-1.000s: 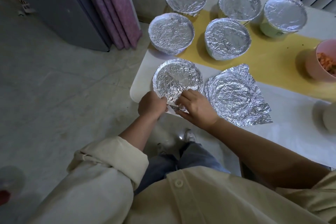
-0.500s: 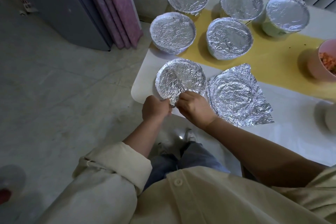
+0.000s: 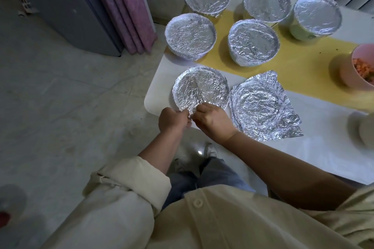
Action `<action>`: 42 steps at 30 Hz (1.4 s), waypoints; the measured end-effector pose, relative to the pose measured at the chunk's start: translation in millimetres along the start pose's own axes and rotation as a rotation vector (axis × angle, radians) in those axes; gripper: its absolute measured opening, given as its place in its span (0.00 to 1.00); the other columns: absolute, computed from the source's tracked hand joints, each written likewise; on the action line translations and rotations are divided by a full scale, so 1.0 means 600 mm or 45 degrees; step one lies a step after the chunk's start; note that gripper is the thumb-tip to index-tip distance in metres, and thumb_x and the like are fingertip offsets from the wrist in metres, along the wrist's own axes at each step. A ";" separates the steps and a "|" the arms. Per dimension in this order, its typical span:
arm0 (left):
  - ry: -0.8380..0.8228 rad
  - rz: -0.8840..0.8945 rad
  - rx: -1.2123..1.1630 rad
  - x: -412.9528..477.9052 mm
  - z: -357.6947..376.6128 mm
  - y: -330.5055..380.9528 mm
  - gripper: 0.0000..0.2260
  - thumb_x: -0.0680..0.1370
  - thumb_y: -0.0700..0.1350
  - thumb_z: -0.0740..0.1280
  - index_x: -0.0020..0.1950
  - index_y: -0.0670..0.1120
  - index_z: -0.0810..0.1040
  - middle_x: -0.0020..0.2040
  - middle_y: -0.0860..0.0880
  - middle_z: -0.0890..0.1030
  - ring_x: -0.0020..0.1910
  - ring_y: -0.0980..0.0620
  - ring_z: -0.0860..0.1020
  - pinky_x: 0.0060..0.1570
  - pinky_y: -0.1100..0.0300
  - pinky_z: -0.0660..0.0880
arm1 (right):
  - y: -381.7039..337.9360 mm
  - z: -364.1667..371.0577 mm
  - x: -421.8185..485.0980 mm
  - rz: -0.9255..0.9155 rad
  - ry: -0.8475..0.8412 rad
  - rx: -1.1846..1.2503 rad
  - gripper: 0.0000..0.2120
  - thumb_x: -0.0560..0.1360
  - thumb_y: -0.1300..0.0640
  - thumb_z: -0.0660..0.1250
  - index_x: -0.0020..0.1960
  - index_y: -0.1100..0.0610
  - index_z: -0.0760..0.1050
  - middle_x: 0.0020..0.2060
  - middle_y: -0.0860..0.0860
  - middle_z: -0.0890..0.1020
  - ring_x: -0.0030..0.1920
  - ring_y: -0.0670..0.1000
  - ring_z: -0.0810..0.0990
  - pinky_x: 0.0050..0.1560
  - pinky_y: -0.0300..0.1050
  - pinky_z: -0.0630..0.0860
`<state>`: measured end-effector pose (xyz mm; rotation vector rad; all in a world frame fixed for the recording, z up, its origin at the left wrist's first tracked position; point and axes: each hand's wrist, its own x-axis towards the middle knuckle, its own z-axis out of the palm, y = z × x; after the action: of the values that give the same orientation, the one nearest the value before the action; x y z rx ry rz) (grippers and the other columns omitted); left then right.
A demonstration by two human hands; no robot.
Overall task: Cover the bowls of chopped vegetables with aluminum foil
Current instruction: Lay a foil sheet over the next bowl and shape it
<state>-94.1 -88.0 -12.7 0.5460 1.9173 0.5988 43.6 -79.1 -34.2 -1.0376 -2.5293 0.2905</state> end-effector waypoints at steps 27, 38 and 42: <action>-0.134 -0.057 0.083 0.003 -0.014 0.038 0.06 0.76 0.35 0.61 0.51 0.36 0.75 0.35 0.39 0.82 0.31 0.44 0.82 0.40 0.49 0.83 | 0.010 -0.026 -0.017 0.026 -0.021 0.117 0.17 0.76 0.46 0.63 0.45 0.60 0.78 0.40 0.55 0.77 0.40 0.56 0.74 0.39 0.50 0.71; -0.250 -0.207 -0.147 -0.019 0.004 0.006 0.09 0.81 0.44 0.63 0.50 0.39 0.75 0.42 0.39 0.81 0.32 0.46 0.80 0.31 0.60 0.77 | 0.008 -0.017 -0.007 -0.044 0.034 0.013 0.14 0.77 0.60 0.63 0.34 0.61 0.75 0.33 0.55 0.74 0.34 0.56 0.74 0.36 0.46 0.62; -0.206 -0.159 -0.192 -0.015 0.020 0.008 0.07 0.80 0.35 0.58 0.53 0.34 0.73 0.42 0.35 0.81 0.34 0.43 0.81 0.38 0.55 0.80 | 0.006 -0.013 -0.005 -0.050 0.009 0.015 0.14 0.77 0.59 0.63 0.34 0.61 0.76 0.33 0.55 0.75 0.33 0.56 0.74 0.35 0.46 0.65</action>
<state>-79.2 -87.9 -8.1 0.3644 1.7233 0.5946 51.2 -78.5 -29.0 -0.9819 -2.5349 0.2899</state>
